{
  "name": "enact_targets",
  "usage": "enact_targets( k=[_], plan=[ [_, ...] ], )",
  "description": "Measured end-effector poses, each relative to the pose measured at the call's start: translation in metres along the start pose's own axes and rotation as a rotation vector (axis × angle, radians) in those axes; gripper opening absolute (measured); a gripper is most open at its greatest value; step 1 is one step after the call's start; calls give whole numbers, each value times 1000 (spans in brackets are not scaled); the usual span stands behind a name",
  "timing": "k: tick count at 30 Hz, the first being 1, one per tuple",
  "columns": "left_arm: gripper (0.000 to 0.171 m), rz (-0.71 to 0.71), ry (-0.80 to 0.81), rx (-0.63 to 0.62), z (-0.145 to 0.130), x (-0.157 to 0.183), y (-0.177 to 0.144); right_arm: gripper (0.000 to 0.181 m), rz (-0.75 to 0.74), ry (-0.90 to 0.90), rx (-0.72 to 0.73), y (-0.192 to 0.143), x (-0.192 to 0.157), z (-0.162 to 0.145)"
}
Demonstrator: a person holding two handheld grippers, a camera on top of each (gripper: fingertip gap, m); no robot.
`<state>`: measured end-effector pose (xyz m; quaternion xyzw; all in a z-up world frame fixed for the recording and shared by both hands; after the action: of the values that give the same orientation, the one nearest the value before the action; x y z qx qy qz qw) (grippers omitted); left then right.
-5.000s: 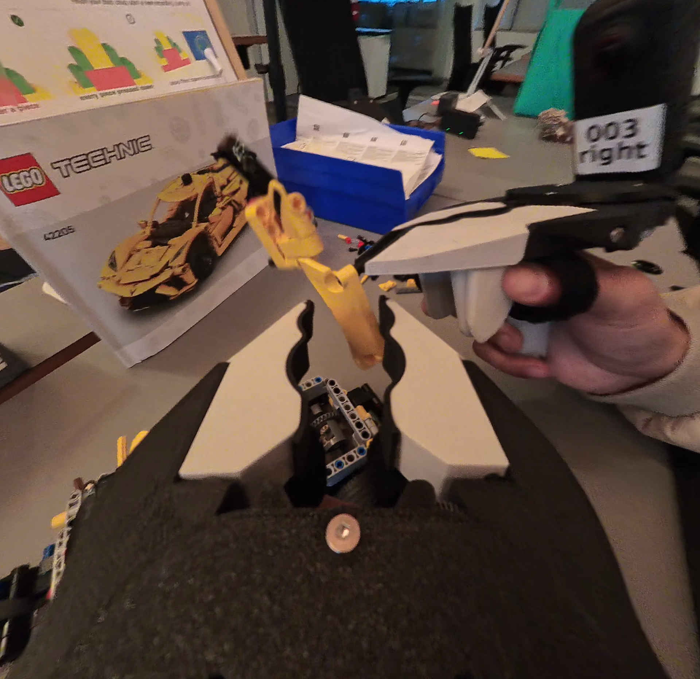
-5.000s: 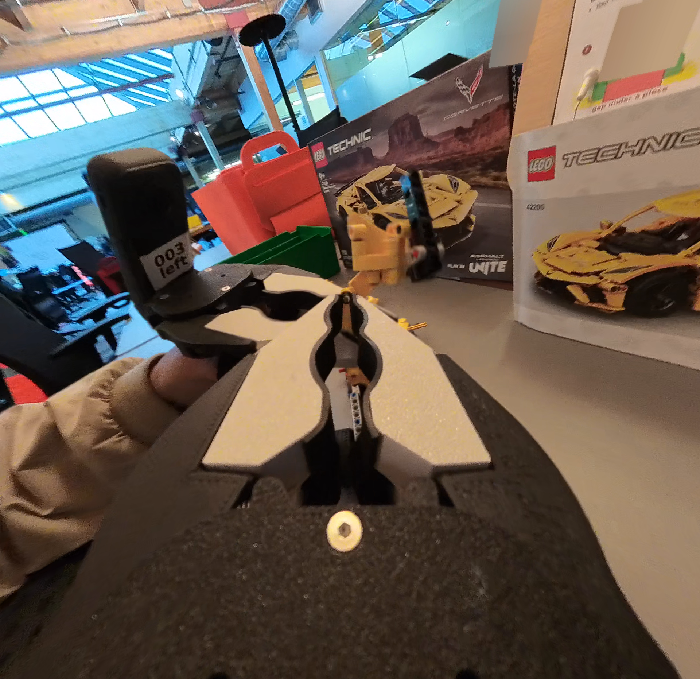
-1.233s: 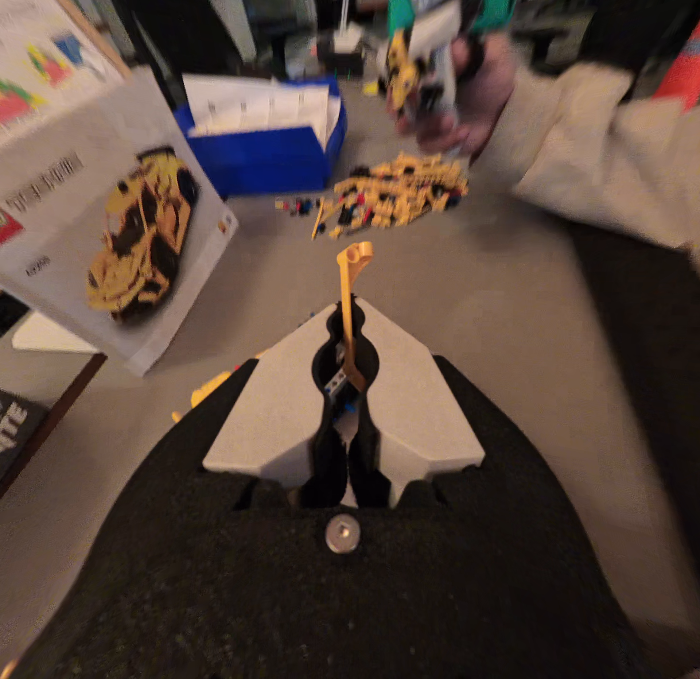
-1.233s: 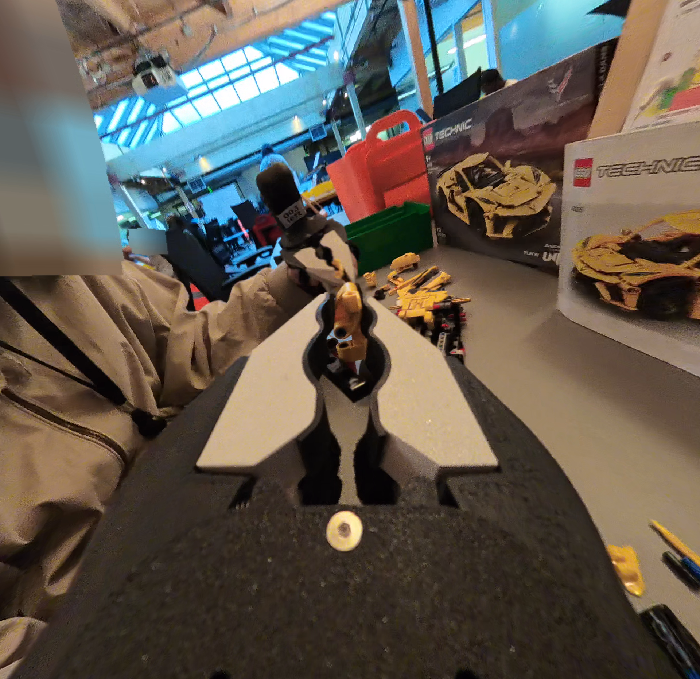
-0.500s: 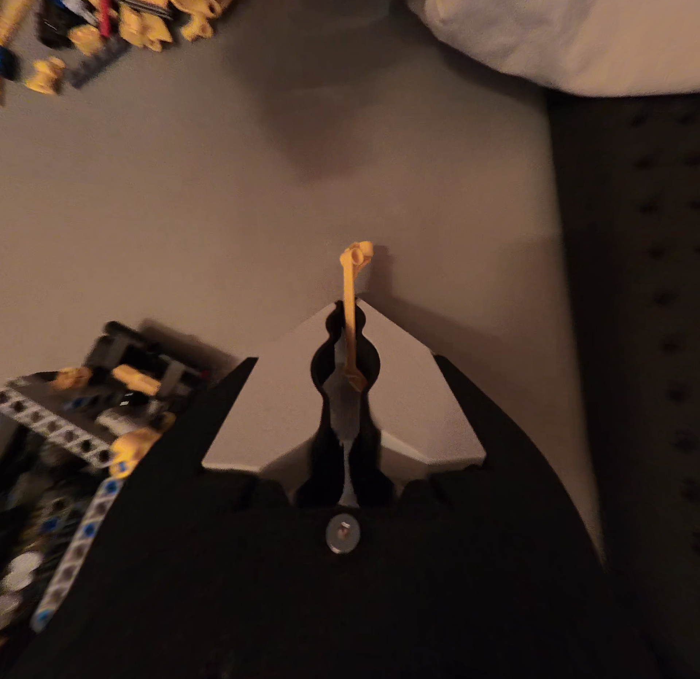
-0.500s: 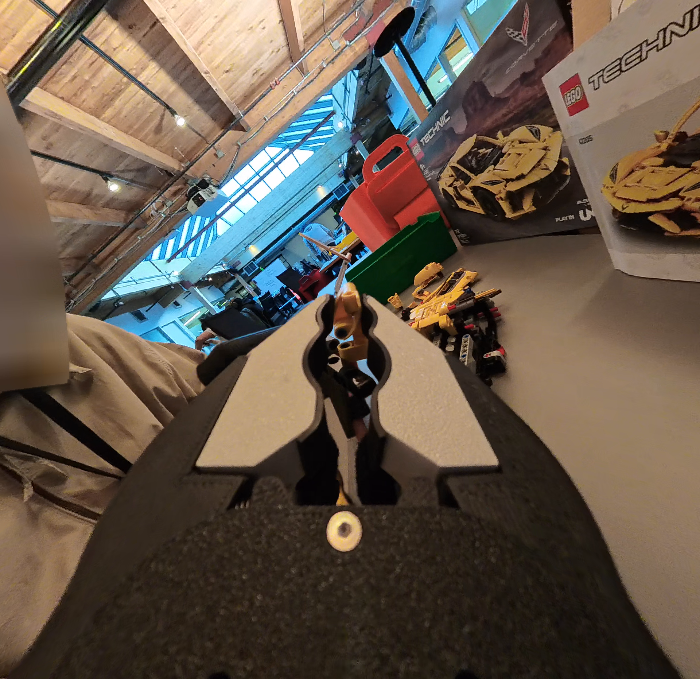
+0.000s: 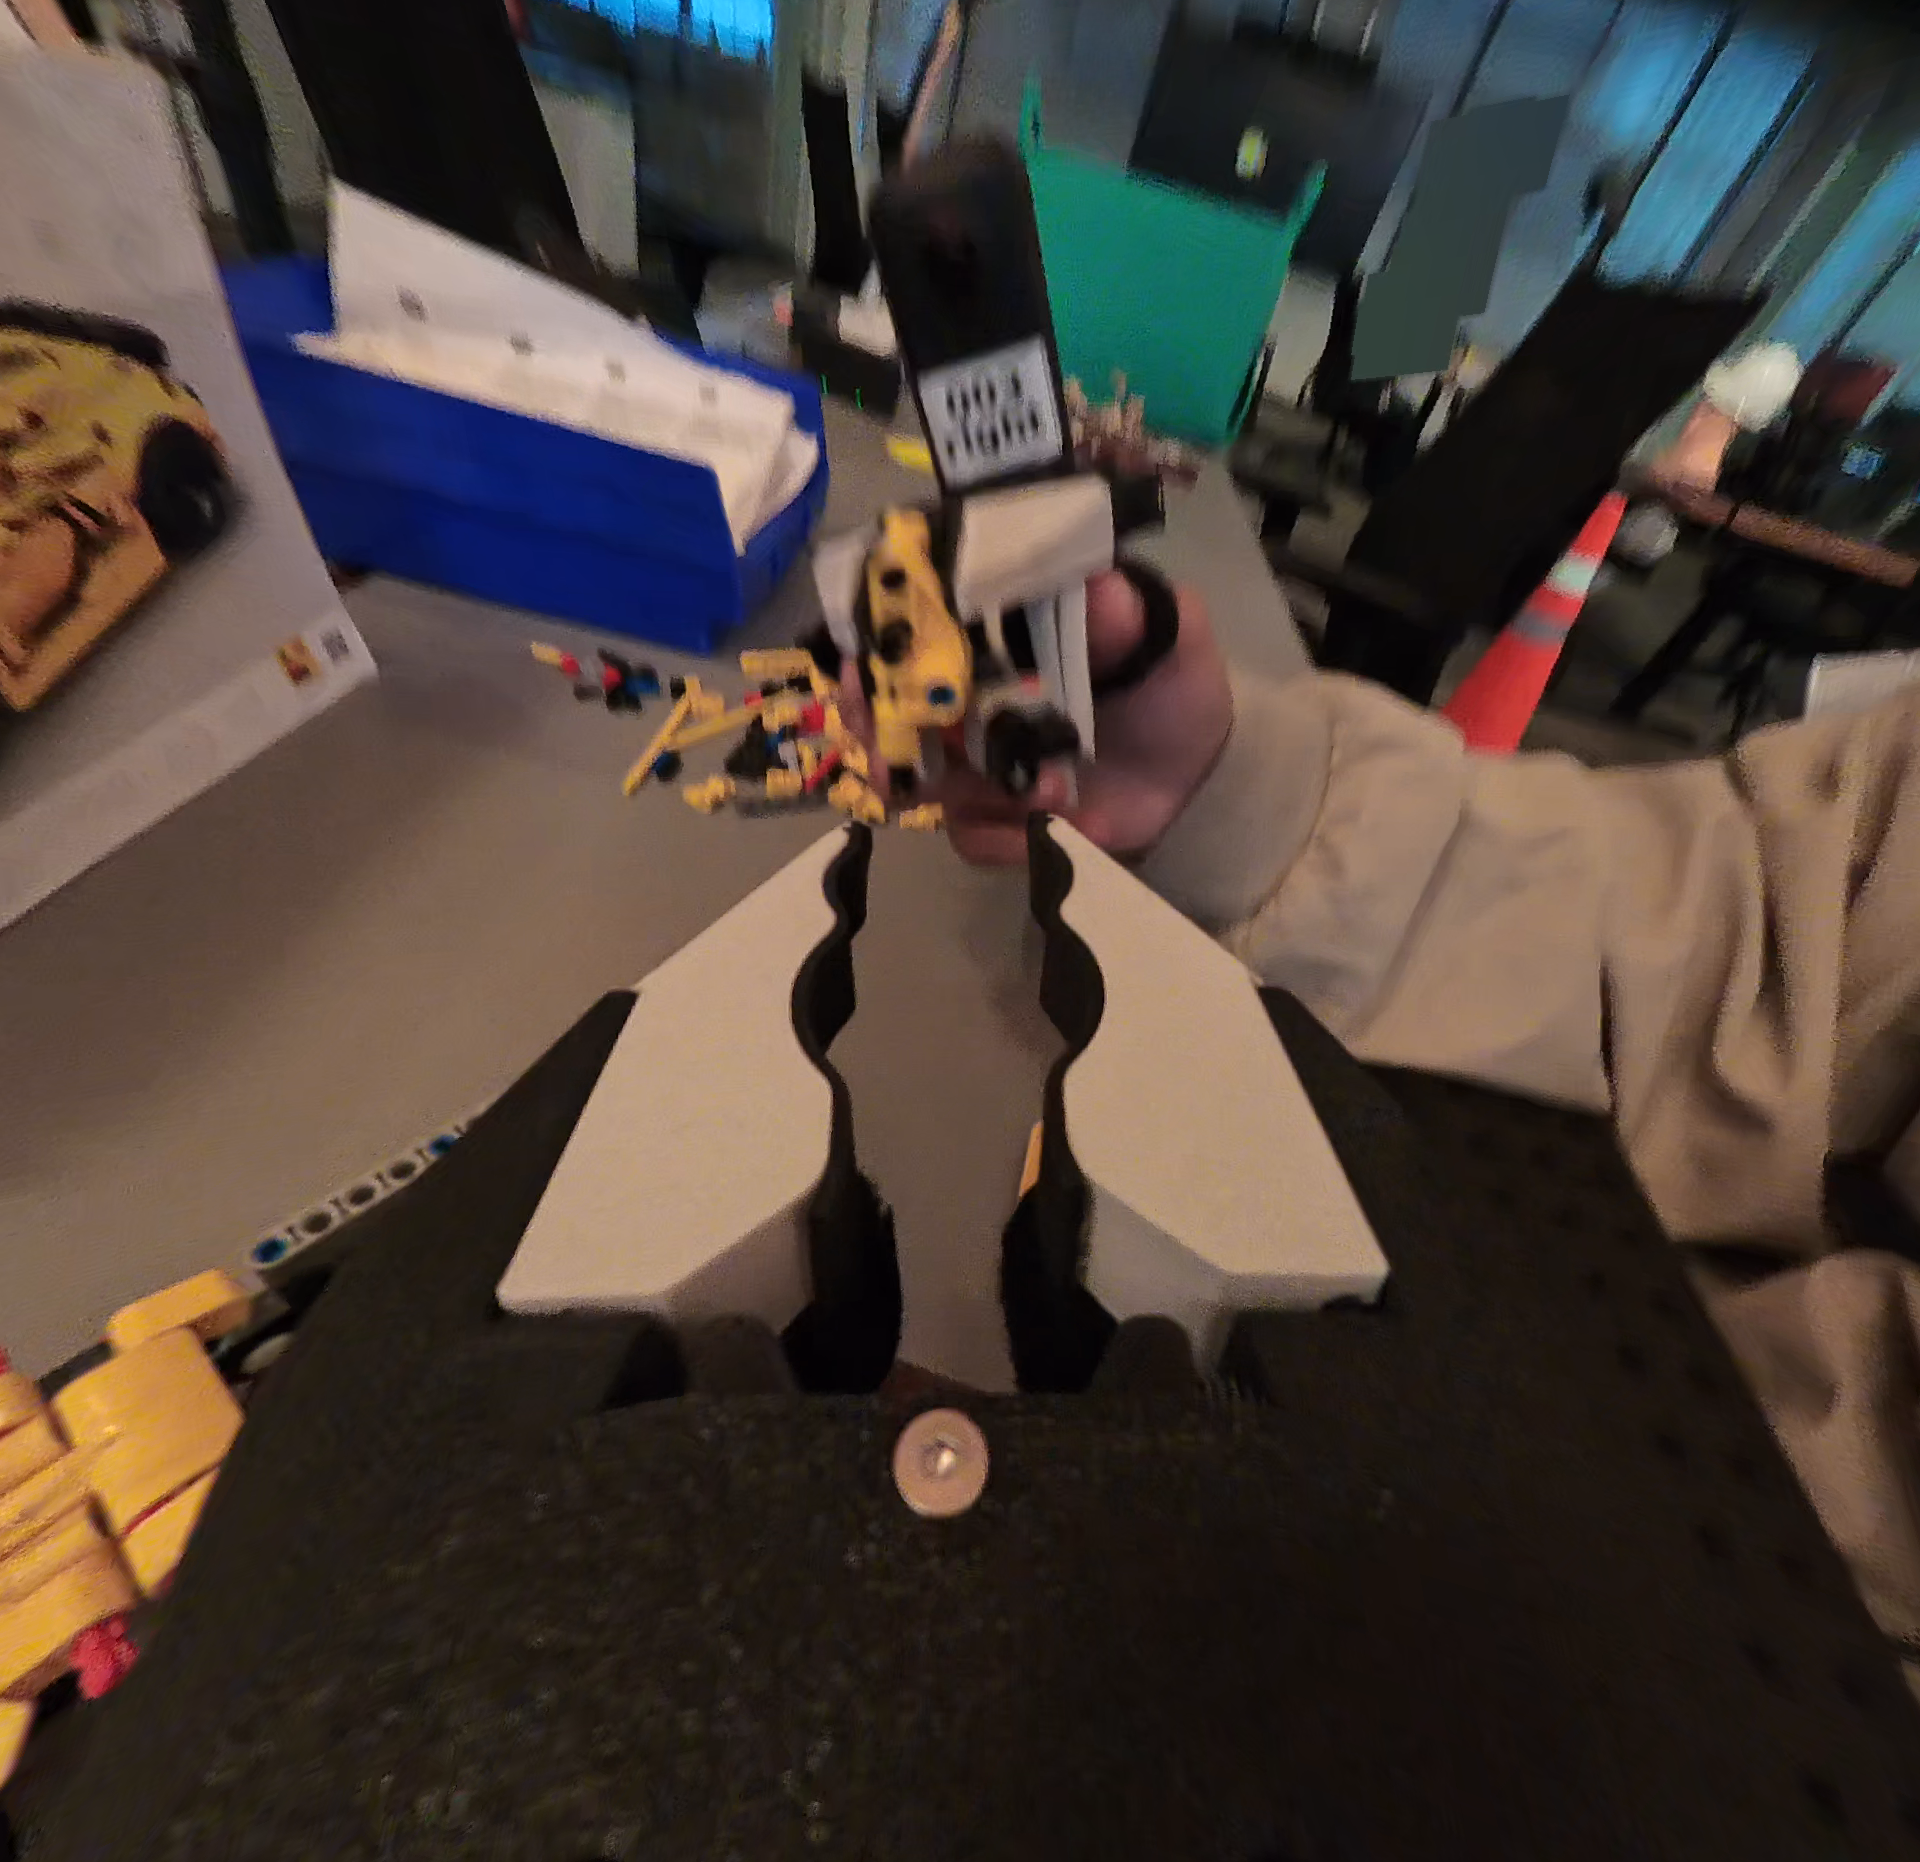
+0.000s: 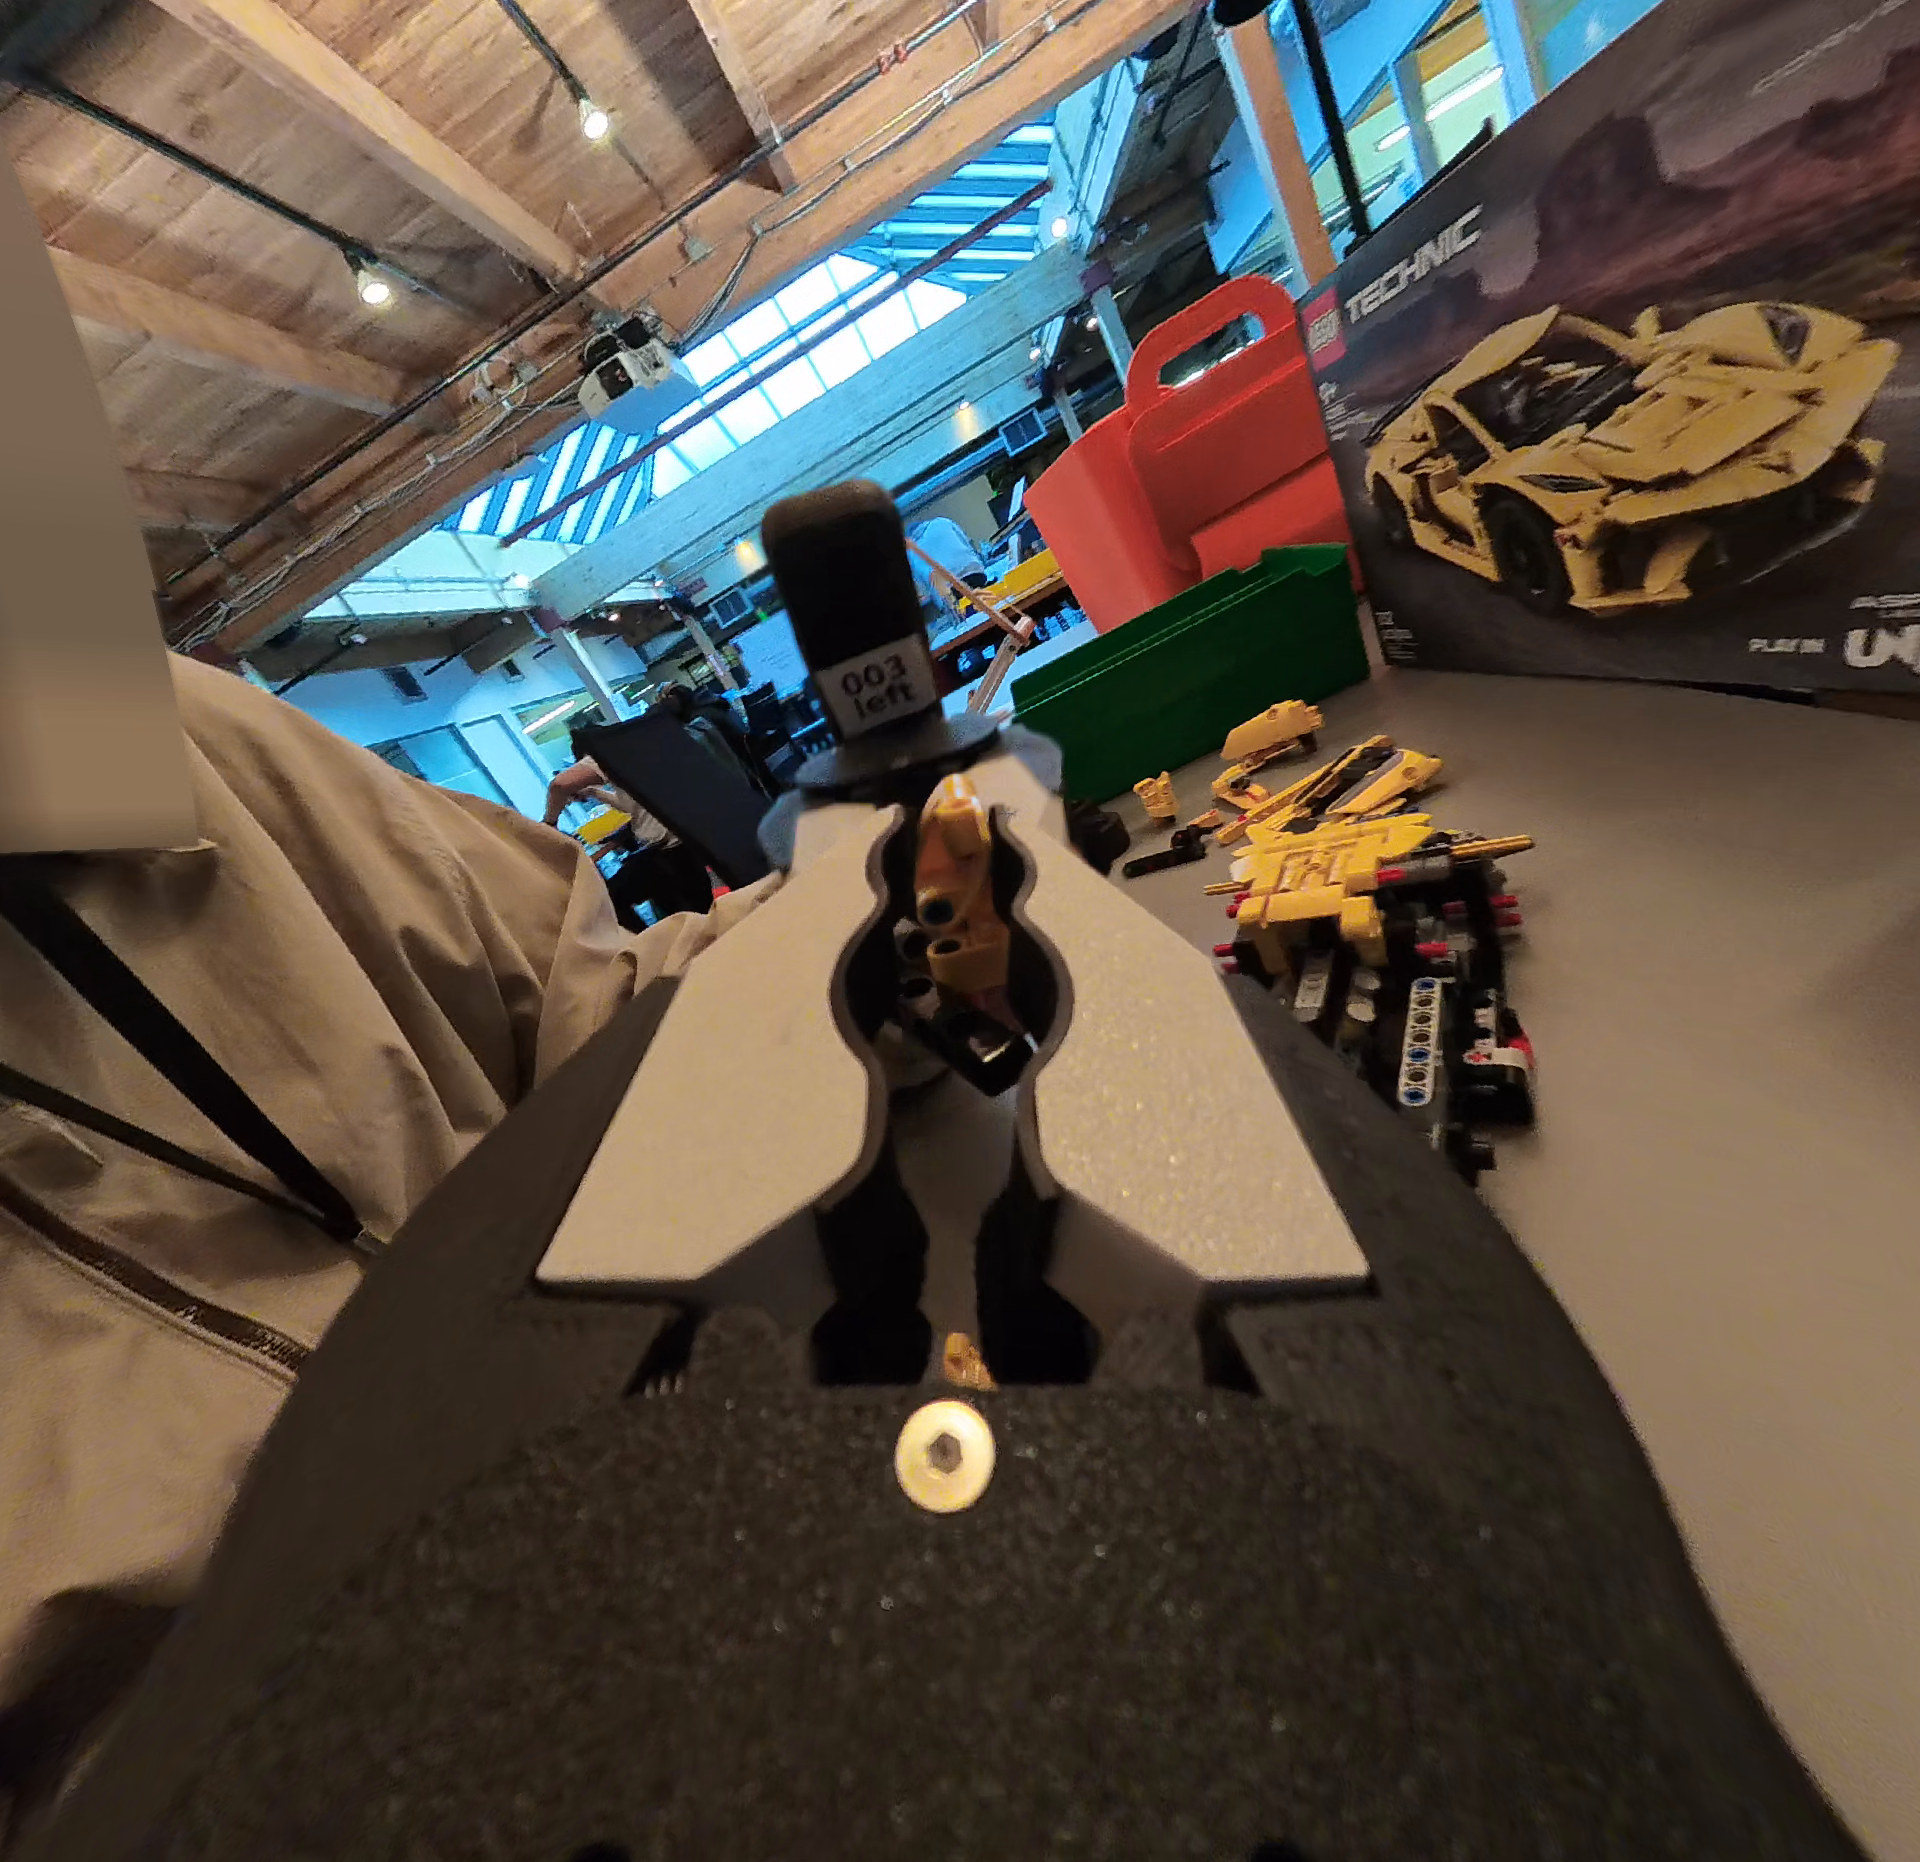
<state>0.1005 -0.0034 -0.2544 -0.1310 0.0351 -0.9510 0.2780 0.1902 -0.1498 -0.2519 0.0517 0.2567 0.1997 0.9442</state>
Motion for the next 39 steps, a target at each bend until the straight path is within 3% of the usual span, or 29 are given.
enact_targets(
  k=[6, 11, 17, 21, 25, 28, 32, 39],
  plan=[
    [21, 5, 62, 36, 8, 0, -15, 11, -3, -11, 12, 0, -1, 2],
    [18, -8, 12, 135, 17, -6, -30, 11, -1, -13, -7, -1, -2, 1],
    [18, -19, 4, 117, 17, -7, -33, 11, -52, -126, -59, 1, -11, 2],
    [21, -49, -52, 114, 12, -11, -31, 11, -85, -139, -33, 1, -10, 3],
    [42, -118, -89, 123, 7, -12, -26, 10, -50, -83, 6, 2, -8, 3],
    [42, -120, -64, 168, 8, -7, -18, 10, -38, -79, 33, 7, -8, 2],
    [37, -114, -40, 118, 1, -2, -7, 10, -73, -98, 69, 9, -7, 3],
    [42, -56, -110, 165, -1, -6, 6, 10, -79, -84, 111, 16, -8, 1]
  ],
)
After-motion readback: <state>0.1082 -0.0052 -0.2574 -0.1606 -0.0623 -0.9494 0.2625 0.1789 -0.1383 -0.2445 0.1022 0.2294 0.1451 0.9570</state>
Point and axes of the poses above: each gripper's, where its closed fingertips meet, y out along the fingers, z out of its top, x = y × z across the jaws, the point moved 9 cm from there along -y, back along the fingers, and after that the axes turned 1 degree about z, right-handed, at the moved point
